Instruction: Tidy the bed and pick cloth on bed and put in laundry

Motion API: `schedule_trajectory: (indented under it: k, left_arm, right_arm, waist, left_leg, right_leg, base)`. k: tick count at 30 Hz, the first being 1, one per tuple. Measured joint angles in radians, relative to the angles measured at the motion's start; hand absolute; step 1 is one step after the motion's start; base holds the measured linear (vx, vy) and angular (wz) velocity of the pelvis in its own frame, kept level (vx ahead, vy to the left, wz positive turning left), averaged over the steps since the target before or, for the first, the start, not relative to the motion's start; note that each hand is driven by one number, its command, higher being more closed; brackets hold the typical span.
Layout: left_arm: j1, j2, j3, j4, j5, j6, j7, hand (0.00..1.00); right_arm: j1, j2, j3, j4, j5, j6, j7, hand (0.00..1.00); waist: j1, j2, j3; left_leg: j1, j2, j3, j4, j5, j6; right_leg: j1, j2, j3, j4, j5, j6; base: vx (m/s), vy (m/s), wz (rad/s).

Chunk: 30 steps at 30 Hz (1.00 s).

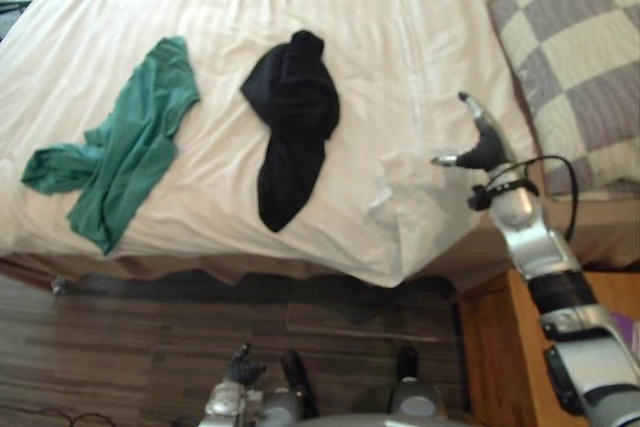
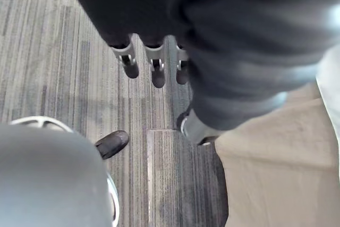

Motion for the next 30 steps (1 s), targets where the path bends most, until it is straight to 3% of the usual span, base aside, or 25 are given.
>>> schedule_trajectory:
  k: [8, 9, 19, 21, 25, 26, 30]
  left_arm:
    - [-0.031, -0.002, -0.031, -0.006, 0.002, -0.016, 0.012, 0.0]
    - [-0.039, -0.002, -0.04, -0.007, 0.002, -0.017, 0.017, 0.0]
    - [-0.046, 0.0, -0.061, -0.01, 0.017, -0.024, 0.016, 0.0]
    - [-0.047, 0.0, -0.061, -0.01, 0.024, -0.024, 0.015, 0.0]
    - [-0.048, 0.002, -0.054, -0.011, 0.027, -0.019, 0.014, 0.0]
    - [-0.047, 0.002, -0.045, -0.01, 0.035, -0.012, 0.014, 0.0]
    - [-0.045, 0.003, -0.037, 0.0, 0.07, -0.005, 0.013, 0.0]
  right_arm:
    - [-0.067, 0.037, 0.077, 0.193, -0.04, 0.0, 0.026, 0.0]
    - [-0.074, 0.037, 0.077, 0.225, -0.04, 0.001, 0.033, 1.0]
    - [-0.131, 0.043, 0.057, 0.433, -0.117, -0.032, 0.067, 1.0]
    - [-0.086, 0.044, 0.015, 0.401, -0.114, -0.032, 0.08, 1.0]
    - [0.161, 0.066, -0.105, 0.171, -0.086, -0.034, 0.082, 1.0]
    - [0.25, 0.09, -0.137, 0.118, -0.077, -0.035, 0.082, 0.0]
    - [0.435, 0.175, -0.229, 0.099, -0.077, -0.036, 0.079, 0.0]
  waist:
    - [0.016, 0.035, 0.059]
    - [0.017, 0.037, 0.065]
    - [0.021, 0.044, 0.077]
    - [0.02, 0.043, 0.077]
    - [0.015, 0.031, 0.079]
    - [0.003, 0.022, 0.078]
    - [-0.033, -0.009, 0.069]
  left_leg:
    - [-0.068, 0.0, -0.04, 0.005, 0.025, 0.0]
    - [-0.069, 0.001, -0.045, 0.005, 0.029, -0.006]
    - [-0.05, 0.003, -0.057, 0.0, 0.032, -0.011]
    - [-0.047, 0.004, -0.056, 0.0, 0.032, -0.012]
    - [-0.034, 0.005, -0.047, 0.0, 0.031, -0.012]
    - [-0.028, 0.007, -0.047, 0.0, 0.03, -0.012]
    - [0.004, 0.015, -0.03, 0.0, 0.023, -0.022]
  right_leg:
    - [-0.043, 0.0, -0.034, -0.001, 0.008, -0.004]
    - [-0.043, 0.001, -0.036, -0.001, 0.008, -0.004]
    - [-0.016, 0.001, -0.049, 0.0, 0.01, -0.007]
    - [-0.009, 0.001, -0.055, 0.001, 0.009, -0.005]
    - [-0.005, 0.002, -0.033, 0.003, 0.007, -0.003]
    - [-0.003, 0.003, -0.028, 0.003, 0.006, -0.002]
    - [0.015, 0.012, -0.01, 0.004, 0.0, 0.006]
  base:
    - [0.0, -0.007, 0.12]
    - [-0.01, -0.011, 0.14]
    - [-0.02, 0.005, 0.03]
    - [-0.04, 0.02, 0.08]
    - [0.0, 0.011, -0.09]
    - [0.01, -0.001, -0.12]
    - [0.02, -0.011, -0.19]
